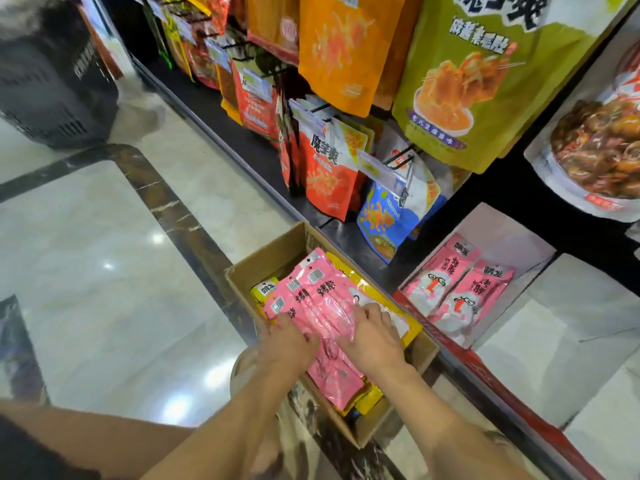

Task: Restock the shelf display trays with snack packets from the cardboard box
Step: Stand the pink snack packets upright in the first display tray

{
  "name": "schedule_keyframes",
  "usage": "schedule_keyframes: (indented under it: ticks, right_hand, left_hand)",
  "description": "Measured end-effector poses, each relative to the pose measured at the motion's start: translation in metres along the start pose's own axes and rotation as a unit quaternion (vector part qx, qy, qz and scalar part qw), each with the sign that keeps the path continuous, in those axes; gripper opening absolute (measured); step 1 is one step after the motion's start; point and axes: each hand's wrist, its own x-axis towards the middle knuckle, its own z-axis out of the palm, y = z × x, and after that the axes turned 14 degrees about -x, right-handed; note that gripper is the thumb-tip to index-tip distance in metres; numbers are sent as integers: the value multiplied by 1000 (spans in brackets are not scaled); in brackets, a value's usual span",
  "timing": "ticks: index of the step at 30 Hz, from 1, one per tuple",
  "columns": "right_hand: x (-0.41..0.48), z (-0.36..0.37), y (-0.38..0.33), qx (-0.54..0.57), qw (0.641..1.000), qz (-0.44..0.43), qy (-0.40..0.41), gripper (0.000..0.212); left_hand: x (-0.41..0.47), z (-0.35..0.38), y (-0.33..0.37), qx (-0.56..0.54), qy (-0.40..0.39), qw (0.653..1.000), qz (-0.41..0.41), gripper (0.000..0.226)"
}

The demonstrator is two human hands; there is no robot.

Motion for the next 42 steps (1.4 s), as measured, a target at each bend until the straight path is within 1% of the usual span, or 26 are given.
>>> schedule_keyframes:
  ticks: [3, 6, 9, 13, 15, 17, 19, 21, 23, 25, 28, 30, 33, 34, 35, 36, 37, 38, 40, 42]
  right_hand:
    - [2, 8, 0, -9, 1000, -1, 15, 76]
    - [5, 12, 1, -15, 1000, -2, 22, 75]
    - [8, 12, 2, -3, 1000, 5, 23, 71]
    - [10, 14, 3, 33, 999, 17, 13, 70]
    - [10, 13, 2, 44, 999, 25, 15, 67]
    - [9, 12, 2, 59, 998, 34, 11, 61]
    - [8, 9, 4, 86, 996, 38, 5, 55]
    - [7, 7, 7, 117, 992, 41, 1, 49]
    - [7, 3, 12, 148, 988, 51, 2, 40]
    - [7, -1, 18, 193, 979, 63, 8, 30]
    - [6, -9, 31, 312, 947, 73, 23, 21]
    - [4, -16, 40, 389, 917, 79, 30, 23]
    - [-2, -28, 52, 478, 873, 85, 45, 19]
    - [-4, -30, 56, 500, 860, 89, 51, 16]
    - [-6, -33, 59, 521, 847, 96, 55, 15]
    - [-8, -34, 63, 546, 829, 105, 56, 16]
    - [-9, -34, 68, 573, 810, 115, 55, 16]
    - [-10, -35, 72, 606, 784, 125, 52, 16]
    - [-13, -33, 81, 669, 729, 138, 47, 18]
    - [-15, -32, 92, 709, 687, 152, 48, 20]
  left_hand:
    - [2, 3, 3, -10, 0, 1000, -21, 85]
    - [5, 10, 2, 6, 15, 999, -41, 91]
    - [9, 20, -2, 19, 45, 998, -45, 90]
    - [10, 21, 4, -42, 27, 996, -70, 85]
    - [6, 18, 7, -62, 28, 996, -61, 77]
    - [3, 16, 6, -84, 40, 995, -44, 61]
    - [2, 14, 5, -136, 46, 989, -25, 42]
    - [0, 12, 6, -192, 46, 980, 3, 29]
    - [-3, 7, 8, -216, 53, 975, 25, 24]
    - [-7, 0, 9, -232, 58, 970, 37, 29]
    - [-10, -13, 14, -229, 41, 969, 85, 47]
    - [-12, -22, 20, -238, 24, 964, 112, 49]
    - [-11, -30, 29, -304, 24, 944, 125, 48]
    - [-11, -31, 33, -329, 30, 936, 119, 47]
    - [-15, -34, 41, -352, 36, 928, 119, 37]
    - [-18, -36, 48, -370, 42, 920, 122, 21]
    - [-20, -37, 55, -388, 39, 912, 126, 8]
    - [-21, -36, 61, -404, 25, 906, 126, 6]
    - [-22, -32, 73, -431, -20, 895, 116, 14]
    - [-19, -24, 84, -445, -59, 887, 108, 20]
